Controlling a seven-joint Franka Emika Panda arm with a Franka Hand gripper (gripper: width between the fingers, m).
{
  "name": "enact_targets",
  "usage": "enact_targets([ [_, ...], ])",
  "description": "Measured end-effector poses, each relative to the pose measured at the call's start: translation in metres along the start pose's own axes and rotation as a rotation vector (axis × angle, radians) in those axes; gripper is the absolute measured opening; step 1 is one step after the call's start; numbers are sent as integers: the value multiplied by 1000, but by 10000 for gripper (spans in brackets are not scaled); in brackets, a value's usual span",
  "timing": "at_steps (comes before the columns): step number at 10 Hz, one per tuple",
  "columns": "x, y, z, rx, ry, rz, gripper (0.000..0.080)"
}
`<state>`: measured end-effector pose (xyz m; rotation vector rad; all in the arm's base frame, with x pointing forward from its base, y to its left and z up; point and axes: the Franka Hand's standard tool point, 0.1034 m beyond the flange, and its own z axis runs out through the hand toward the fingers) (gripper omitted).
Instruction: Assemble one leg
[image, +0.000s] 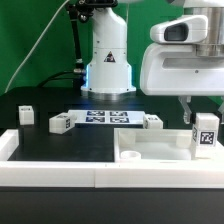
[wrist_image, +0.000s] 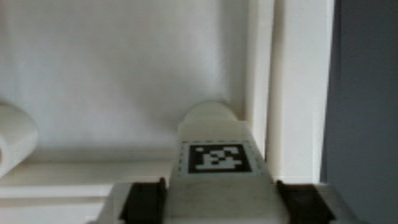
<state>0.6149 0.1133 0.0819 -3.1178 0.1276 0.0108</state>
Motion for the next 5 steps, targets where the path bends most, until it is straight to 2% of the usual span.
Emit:
enact_targets([
  [2,1,-4,1,49,4,324,293],
  [3,1,-6,1,58,15,435,293],
  [5,0,-8,2,103,27,716,294],
])
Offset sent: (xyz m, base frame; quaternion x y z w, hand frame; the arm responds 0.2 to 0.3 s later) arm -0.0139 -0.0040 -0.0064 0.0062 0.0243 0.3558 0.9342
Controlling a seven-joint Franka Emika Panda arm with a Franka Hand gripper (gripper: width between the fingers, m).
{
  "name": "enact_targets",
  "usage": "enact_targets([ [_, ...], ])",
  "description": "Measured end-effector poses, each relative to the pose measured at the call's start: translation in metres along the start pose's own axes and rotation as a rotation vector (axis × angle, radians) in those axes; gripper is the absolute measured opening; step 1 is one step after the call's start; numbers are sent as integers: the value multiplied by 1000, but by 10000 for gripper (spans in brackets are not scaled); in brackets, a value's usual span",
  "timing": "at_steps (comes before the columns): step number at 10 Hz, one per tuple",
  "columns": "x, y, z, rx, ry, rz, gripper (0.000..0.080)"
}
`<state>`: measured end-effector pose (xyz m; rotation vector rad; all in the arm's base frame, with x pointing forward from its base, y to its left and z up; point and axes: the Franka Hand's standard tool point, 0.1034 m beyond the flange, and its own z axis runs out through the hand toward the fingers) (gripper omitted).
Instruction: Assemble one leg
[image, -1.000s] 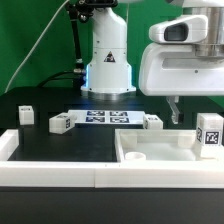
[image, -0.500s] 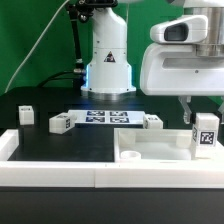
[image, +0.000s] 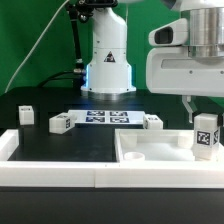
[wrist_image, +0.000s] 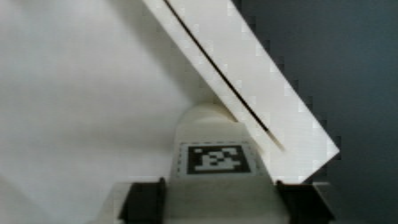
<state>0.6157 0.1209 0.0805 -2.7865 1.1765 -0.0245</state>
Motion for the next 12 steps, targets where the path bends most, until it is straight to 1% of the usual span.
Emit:
enact_targets([
  [1,-2,-1,1,6,1,107,294],
  [2,-6,-4,2,15,-8,298,294],
  [3,-7,-7,3,29,-12,448,294],
  [4,-6,-8,3,37,-9,565,294],
  [6,-2,-8,3,59,-32,705,294],
  [7,-2,-8,3,64,-46,788,294],
  [9,-4,-9,3,66,-56,866,294],
  [10,-4,-9,3,67,-54,796,469],
  [11,-3,-9,2,57,-61,726,591],
  [12,-3,-9,0,43,-60,604,634],
])
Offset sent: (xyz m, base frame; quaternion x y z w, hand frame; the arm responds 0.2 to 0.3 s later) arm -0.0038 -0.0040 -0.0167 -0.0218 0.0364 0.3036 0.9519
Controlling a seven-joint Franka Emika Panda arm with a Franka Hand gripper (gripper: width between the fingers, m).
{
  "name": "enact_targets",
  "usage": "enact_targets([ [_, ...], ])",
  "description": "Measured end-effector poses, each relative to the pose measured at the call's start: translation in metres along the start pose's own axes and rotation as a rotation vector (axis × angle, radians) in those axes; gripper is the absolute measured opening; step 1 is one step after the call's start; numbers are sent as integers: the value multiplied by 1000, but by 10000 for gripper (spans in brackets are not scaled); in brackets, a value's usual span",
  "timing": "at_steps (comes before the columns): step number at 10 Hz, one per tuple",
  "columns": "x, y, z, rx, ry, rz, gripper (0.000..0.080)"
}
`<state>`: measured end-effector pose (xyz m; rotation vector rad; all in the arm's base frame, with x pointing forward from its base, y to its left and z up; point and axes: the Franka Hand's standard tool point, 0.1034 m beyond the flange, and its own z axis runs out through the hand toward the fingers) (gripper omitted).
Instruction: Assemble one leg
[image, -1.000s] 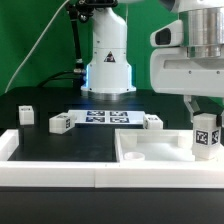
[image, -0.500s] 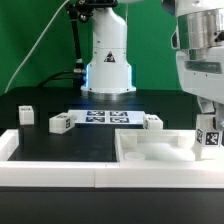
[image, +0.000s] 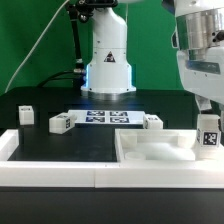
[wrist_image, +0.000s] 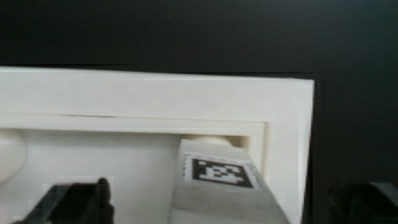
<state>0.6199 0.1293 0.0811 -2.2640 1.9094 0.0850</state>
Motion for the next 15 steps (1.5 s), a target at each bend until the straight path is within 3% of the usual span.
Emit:
enact_targets([
  [4,1,0,-1,-29,28,-488,647],
  [10,-4,5,4,-142,105,-1211,649],
  [12,-3,4,4,-147,99,-1307,649],
  [14,-1,4,4,-147,100,-1305,386],
  [15,3,4,3,-150,104,-1300,386],
])
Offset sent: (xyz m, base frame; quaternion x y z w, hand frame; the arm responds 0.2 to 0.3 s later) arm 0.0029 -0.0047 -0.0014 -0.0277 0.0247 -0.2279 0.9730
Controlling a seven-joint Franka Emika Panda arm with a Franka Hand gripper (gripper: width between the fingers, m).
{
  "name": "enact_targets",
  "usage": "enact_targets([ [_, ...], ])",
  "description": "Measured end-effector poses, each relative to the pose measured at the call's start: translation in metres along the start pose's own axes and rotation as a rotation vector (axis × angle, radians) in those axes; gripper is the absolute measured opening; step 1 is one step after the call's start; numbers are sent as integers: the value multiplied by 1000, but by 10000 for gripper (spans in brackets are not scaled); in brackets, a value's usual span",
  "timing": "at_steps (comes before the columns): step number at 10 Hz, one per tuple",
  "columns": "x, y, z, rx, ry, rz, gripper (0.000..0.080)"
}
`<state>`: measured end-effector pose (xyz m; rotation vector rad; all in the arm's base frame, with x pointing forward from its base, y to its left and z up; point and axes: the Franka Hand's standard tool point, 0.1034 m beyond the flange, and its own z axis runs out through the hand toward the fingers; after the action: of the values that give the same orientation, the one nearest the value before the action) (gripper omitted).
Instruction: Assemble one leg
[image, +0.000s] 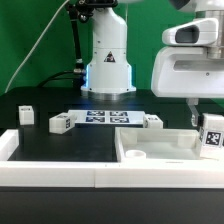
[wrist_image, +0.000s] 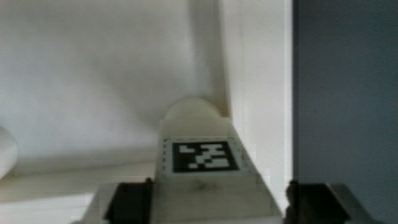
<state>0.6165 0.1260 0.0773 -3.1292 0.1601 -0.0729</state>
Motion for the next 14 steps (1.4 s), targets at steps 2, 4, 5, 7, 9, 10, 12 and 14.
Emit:
enact_targets([
  [2,0,2,1,-2,-1,3,294],
  [4,0,2,1,-1,-1,32,294],
  [5,0,2,1,0,-1,37,294],
  [7,-2,2,0,23,6,340,294],
  [9,-2,1,4,59,18,598,294],
  [10,-2,1,4,70,20,683,294],
  [12,-1,1,4,94,9,949,294],
  [14,-1,-2,3,112,-6,1200,294],
])
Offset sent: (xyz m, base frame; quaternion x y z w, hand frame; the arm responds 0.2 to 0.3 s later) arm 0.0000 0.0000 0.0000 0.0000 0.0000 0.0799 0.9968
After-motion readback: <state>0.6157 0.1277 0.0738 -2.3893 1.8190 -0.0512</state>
